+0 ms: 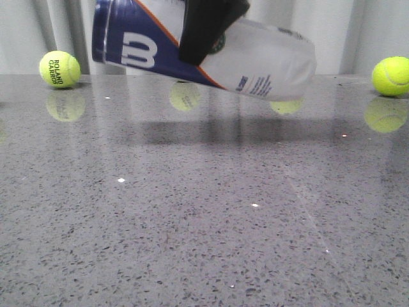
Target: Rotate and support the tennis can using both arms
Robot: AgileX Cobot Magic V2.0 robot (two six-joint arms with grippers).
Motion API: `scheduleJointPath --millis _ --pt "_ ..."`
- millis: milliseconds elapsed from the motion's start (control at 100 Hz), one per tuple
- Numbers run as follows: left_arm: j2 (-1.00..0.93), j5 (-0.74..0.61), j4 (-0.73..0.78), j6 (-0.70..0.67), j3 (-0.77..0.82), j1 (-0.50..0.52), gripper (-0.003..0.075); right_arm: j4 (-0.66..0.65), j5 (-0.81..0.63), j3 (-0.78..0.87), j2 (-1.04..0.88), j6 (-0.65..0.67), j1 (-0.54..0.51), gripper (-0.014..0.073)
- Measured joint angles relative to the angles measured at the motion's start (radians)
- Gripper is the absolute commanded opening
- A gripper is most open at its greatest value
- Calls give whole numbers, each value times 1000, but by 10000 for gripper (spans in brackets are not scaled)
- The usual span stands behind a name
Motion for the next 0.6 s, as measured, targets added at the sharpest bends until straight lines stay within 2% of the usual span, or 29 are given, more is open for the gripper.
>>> scheduleJointPath --millis 340,600 --pt "0 0 0 0 0 0 -20 -13 -7 0 108 0 0 275" --pt "0 0 0 0 0 0 -20 -13 -12 0 120 -2 0 275"
